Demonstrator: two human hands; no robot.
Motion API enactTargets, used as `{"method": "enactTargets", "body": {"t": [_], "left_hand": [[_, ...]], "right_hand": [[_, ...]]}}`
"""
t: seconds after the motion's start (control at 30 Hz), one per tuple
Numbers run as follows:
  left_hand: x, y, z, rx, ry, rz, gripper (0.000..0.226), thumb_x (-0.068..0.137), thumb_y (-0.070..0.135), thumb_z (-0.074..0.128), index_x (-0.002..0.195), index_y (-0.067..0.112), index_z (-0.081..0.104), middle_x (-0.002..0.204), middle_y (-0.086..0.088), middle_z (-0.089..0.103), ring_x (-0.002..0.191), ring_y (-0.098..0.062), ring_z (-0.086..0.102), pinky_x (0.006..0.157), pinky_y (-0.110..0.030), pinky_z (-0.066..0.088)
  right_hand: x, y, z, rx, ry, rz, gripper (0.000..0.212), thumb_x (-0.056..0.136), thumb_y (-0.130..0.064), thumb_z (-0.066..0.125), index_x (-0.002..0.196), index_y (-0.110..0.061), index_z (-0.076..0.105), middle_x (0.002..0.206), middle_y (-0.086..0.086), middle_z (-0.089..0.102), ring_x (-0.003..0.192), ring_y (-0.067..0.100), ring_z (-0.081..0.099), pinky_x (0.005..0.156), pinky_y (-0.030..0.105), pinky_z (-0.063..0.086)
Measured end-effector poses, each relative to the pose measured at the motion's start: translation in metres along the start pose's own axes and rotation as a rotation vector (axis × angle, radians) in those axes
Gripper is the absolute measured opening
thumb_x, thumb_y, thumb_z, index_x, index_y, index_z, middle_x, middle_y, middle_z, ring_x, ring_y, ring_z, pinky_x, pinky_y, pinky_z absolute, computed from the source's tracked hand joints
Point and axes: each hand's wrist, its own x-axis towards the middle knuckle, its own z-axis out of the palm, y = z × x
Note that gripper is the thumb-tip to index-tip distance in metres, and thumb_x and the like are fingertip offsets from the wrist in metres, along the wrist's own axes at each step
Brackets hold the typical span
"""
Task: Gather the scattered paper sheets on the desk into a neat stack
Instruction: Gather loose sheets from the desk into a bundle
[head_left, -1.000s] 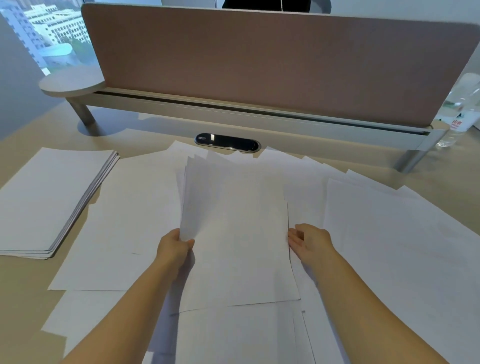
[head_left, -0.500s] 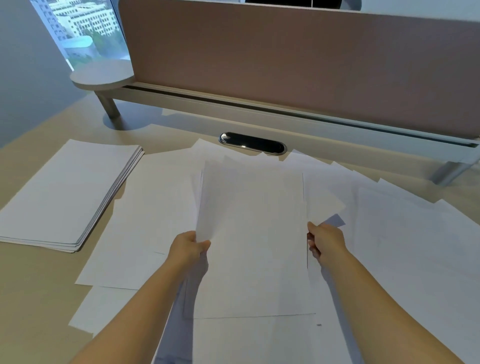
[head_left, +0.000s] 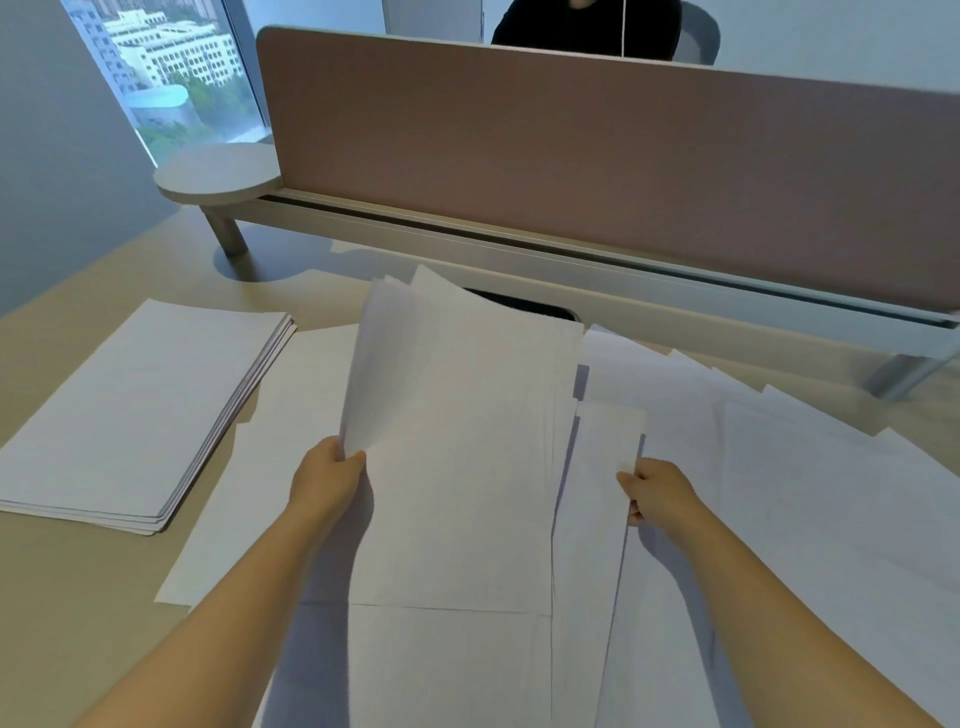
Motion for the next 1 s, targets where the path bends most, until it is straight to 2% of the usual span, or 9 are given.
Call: {"method": "enactTargets", "body": {"t": [0.17, 0.23, 0.3, 0.43, 0.53, 0.7, 0.8, 0.9, 1.0], "left_hand": [[-0.003, 0.002, 0.019, 0.25, -0.053, -0.148, 0.032, 0.091, 0.019, 0.048, 0.116, 0.0, 0.051, 0.121, -0.021, 0.052, 0.112, -0.038, 0.049, 0.083, -0.036, 0.039], [-0.007, 0.005, 0.022, 0.281, -0.054, -0.196, 0.039, 0.089, 0.024, 0.053, 0.121, 0.003, 0.048, 0.126, -0.019, 0.045, 0.117, -0.037, 0.043, 0.088, -0.037, 0.036], [-0.012, 0.009, 0.026, 0.277, -0.086, -0.152, 0.045, 0.088, 0.027, 0.055, 0.126, 0.005, 0.044, 0.131, -0.019, 0.041, 0.122, -0.036, 0.04, 0.096, -0.037, 0.035], [-0.027, 0.017, 0.034, 0.208, -0.247, -0.025, 0.05, 0.091, 0.027, 0.052, 0.137, 0.012, 0.038, 0.141, -0.017, 0.03, 0.126, -0.034, 0.04, 0.105, -0.033, 0.033], [-0.031, 0.016, 0.041, -0.032, -0.339, -0.033, 0.047, 0.09, 0.021, 0.055, 0.133, 0.009, 0.042, 0.139, -0.015, 0.032, 0.113, -0.034, 0.051, 0.097, -0.033, 0.044], [-0.042, 0.01, 0.047, -0.159, -0.353, -0.14, 0.026, 0.088, 0.013, 0.056, 0.109, 0.003, 0.047, 0.105, -0.015, 0.057, 0.082, -0.025, 0.055, 0.06, -0.027, 0.044], [-0.053, 0.006, 0.046, -0.124, -0.394, -0.082, 0.008, 0.087, 0.004, 0.051, 0.093, 0.009, 0.052, 0.083, -0.006, 0.056, 0.076, -0.023, 0.054, 0.064, -0.027, 0.043], [-0.06, 0.009, 0.043, -0.096, -0.341, 0.033, 0.024, 0.083, -0.003, 0.047, 0.077, 0.019, 0.054, 0.079, -0.005, 0.056, 0.077, -0.025, 0.051, 0.068, -0.029, 0.04], [-0.068, 0.024, 0.035, -0.173, -0.305, 0.054, 0.023, 0.082, -0.008, 0.044, 0.083, 0.013, 0.054, 0.08, -0.004, 0.055, 0.073, -0.022, 0.05, 0.06, -0.025, 0.039]], "right_hand": [[0.003, 0.007, 0.015, 0.018, 0.311, -0.048, 0.036, 0.092, -0.006, 0.042, 0.058, -0.018, 0.036, 0.061, 0.002, 0.036, 0.054, 0.016, 0.036, 0.057, 0.024, 0.031], [-0.001, 0.009, 0.021, 0.075, 0.334, -0.003, 0.014, 0.091, -0.016, 0.047, 0.097, -0.009, 0.057, 0.095, 0.012, 0.056, 0.087, 0.028, 0.056, 0.077, 0.029, 0.04], [-0.003, 0.008, 0.028, 0.063, 0.284, 0.064, 0.046, 0.086, -0.025, 0.05, 0.128, -0.007, 0.045, 0.124, 0.014, 0.05, 0.112, 0.03, 0.051, 0.091, 0.033, 0.041], [-0.007, 0.004, 0.042, 0.166, 0.144, 0.071, 0.059, 0.074, -0.028, 0.055, 0.129, -0.015, 0.038, 0.116, 0.005, 0.046, 0.109, 0.023, 0.048, 0.091, 0.034, 0.039], [-0.009, 0.009, 0.041, 0.291, 0.15, 0.106, 0.069, 0.083, -0.014, 0.054, 0.143, -0.008, 0.022, 0.112, 0.003, 0.044, 0.106, 0.026, 0.05, 0.094, 0.038, 0.039], [-0.026, 0.015, 0.028, 0.283, 0.102, 0.142, 0.033, 0.084, 0.005, 0.053, 0.116, 0.01, 0.054, 0.112, 0.02, 0.06, 0.11, 0.036, 0.055, 0.106, 0.05, 0.035], [-0.036, 0.021, 0.021, 0.254, 0.085, 0.108, 0.034, 0.087, 0.007, 0.051, 0.118, 0.02, 0.049, 0.125, 0.033, 0.053, 0.117, 0.044, 0.05, 0.104, 0.048, 0.036], [-0.046, 0.021, 0.016, 0.29, 0.103, 0.003, 0.022, 0.086, 0.007, 0.05, 0.105, 0.007, 0.06, 0.119, 0.028, 0.059, 0.109, 0.042, 0.056, 0.101, 0.048, 0.042], [-0.056, 0.005, 0.004, 0.384, 0.118, -0.101, 0.024, 0.088, 0.004, 0.05, 0.108, -0.005, 0.058, 0.115, 0.015, 0.061, 0.103, 0.034, 0.057, 0.093, 0.037, 0.045]]}}
